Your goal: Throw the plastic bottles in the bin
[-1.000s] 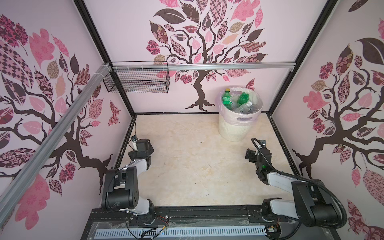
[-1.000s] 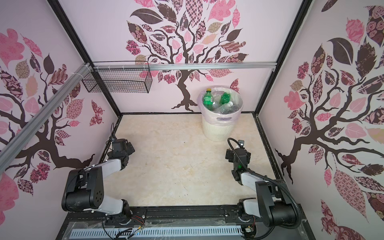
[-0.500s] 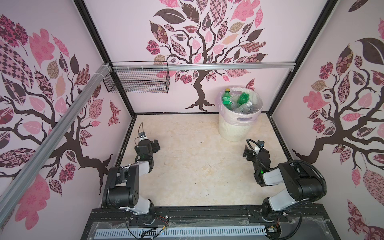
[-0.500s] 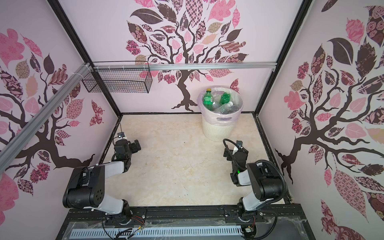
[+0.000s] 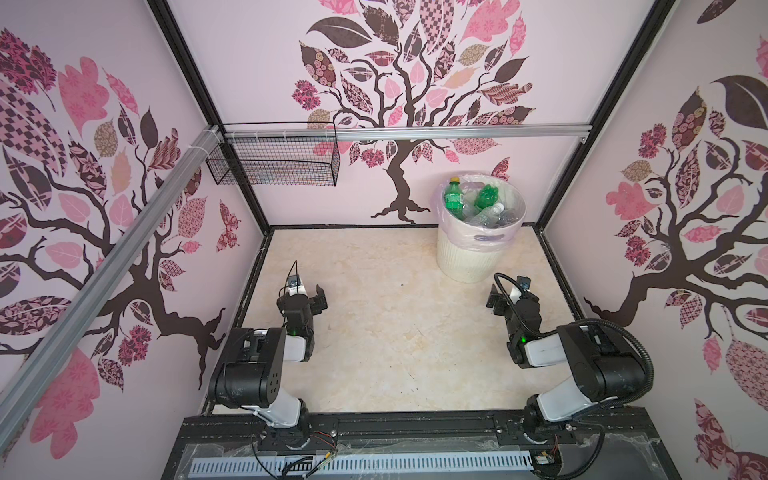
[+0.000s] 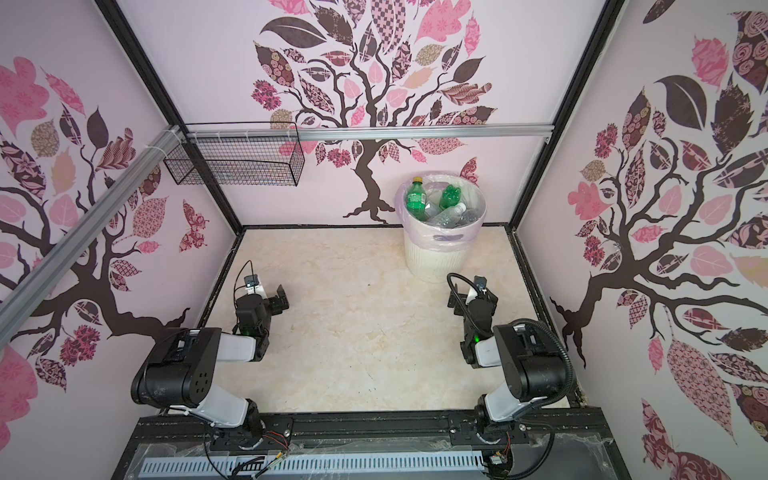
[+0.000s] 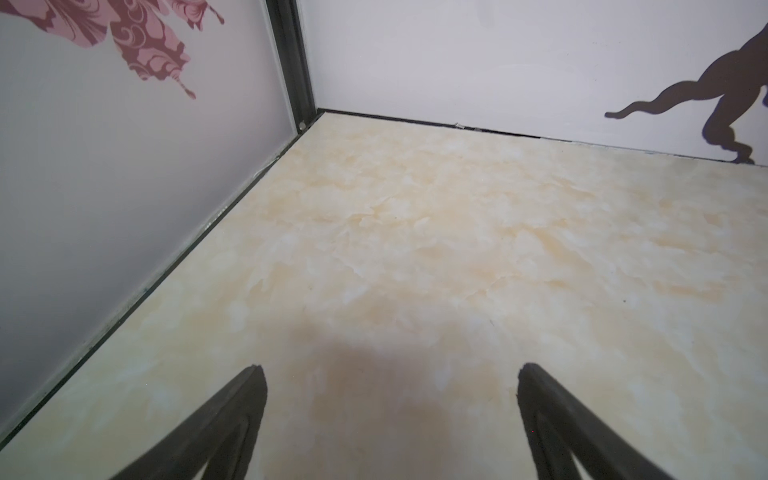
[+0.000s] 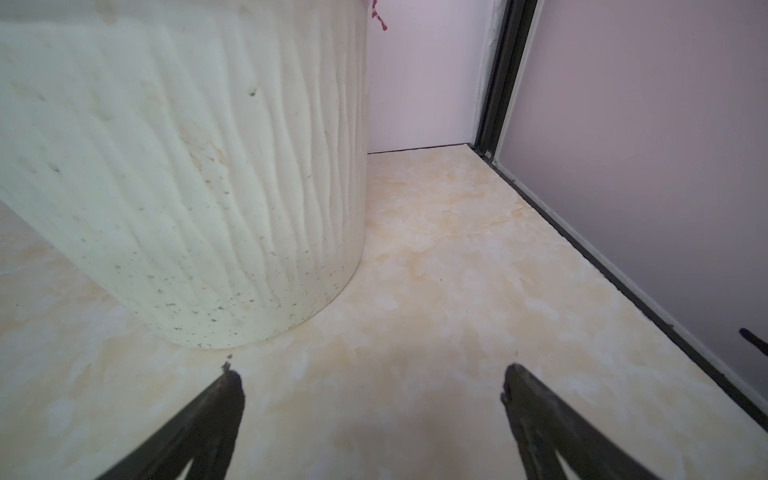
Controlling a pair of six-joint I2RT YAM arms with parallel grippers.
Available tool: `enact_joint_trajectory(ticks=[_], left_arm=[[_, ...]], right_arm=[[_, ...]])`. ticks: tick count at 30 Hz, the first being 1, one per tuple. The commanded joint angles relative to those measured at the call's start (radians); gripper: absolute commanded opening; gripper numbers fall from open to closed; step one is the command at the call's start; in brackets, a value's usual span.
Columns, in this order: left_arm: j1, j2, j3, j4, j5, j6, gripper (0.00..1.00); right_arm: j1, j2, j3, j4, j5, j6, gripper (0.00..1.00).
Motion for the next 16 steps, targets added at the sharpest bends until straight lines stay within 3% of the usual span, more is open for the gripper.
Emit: enact_joint_trajectory(ticks=[1, 16], left_arm=[[0.0, -0.011, 0.015, -0.016, -0.021, 0.013, 0.97], [0.0, -0.009, 0.014, -0.01, -0.021, 0.014, 0.97]], right_arm=[[-0.003, 0.011, 0.016, 0.019, 0.015, 0.015, 0.99], [-0.007, 0.008, 0.023, -0.002, 0.001, 0.02, 0.99]])
